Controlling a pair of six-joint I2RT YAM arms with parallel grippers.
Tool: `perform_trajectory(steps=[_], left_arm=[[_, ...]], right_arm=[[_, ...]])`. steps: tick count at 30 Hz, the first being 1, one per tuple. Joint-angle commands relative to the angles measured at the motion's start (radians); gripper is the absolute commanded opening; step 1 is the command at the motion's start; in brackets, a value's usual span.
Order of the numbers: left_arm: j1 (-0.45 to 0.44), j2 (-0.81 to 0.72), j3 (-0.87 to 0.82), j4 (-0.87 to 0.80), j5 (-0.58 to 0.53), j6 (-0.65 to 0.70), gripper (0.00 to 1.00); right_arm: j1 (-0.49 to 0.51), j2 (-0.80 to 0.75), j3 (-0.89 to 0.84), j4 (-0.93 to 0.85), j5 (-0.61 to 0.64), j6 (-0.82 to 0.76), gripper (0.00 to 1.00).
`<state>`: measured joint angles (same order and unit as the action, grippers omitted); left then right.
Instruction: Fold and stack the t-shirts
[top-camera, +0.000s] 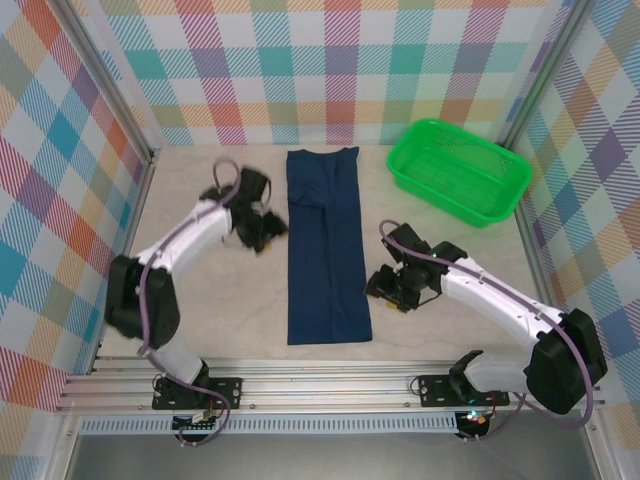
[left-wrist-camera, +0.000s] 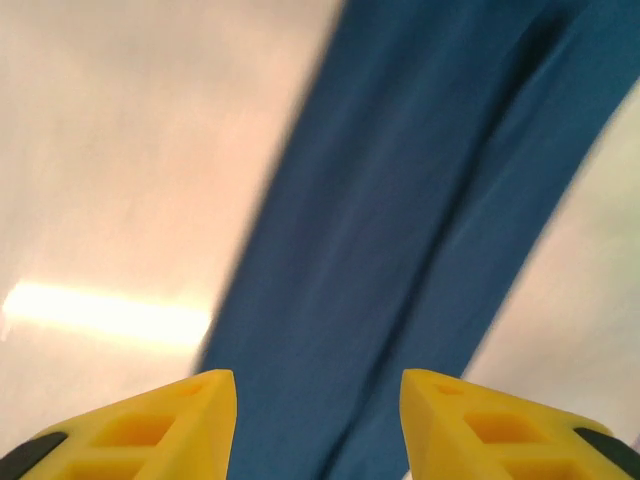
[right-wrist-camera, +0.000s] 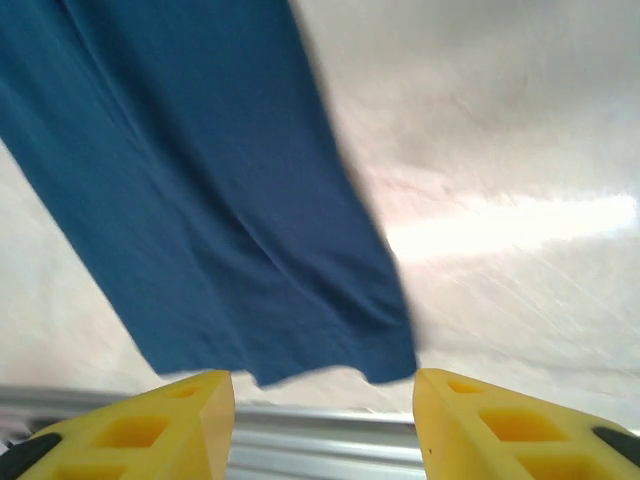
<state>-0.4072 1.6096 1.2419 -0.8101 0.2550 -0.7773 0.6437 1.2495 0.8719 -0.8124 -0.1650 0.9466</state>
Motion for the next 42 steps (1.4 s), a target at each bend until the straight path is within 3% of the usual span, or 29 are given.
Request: perform_trajectory(steps=[1,5,9,20,32,37,42], left_arm=[[-0.114,-0.16,-0.3,-0.014,0.17,-0.036,0.5],[-0.235,-0.313,-0.575,0.13,0.236,-0.202,0.53],[-0.292,-0.353,-0.663,0.247,0.233,-0.315,0.55],[-0.362,-0.221,-0.648,0.393,0.172,-0.386,0.49],[-0.388,-0.144,-0.608,0.43,0.145,-0.382,0.21],[-0.388,-0.16,-0.589,0.415,0.102,-0.375,0.21],[-0.389,-0.209,-0.554,0.37,0.058,-0.339,0.36]], right_arm=[[0.007,0.002,-0.101,-0.033,-0.149,-0.131,0.5],[0.01,0.041,-0.181,0.09,-0.209,-0.078,0.49],[0.015,0.111,-0.2,0.177,-0.248,-0.055,0.47],[0.054,0.206,-0.205,0.229,-0.247,0.002,0.37],[0.076,0.236,-0.208,0.277,-0.238,0.079,0.15],[0.077,0.212,-0.202,0.268,-0.225,0.089,0.11],[0.077,0.181,-0.2,0.256,-0.217,0.102,0.06]])
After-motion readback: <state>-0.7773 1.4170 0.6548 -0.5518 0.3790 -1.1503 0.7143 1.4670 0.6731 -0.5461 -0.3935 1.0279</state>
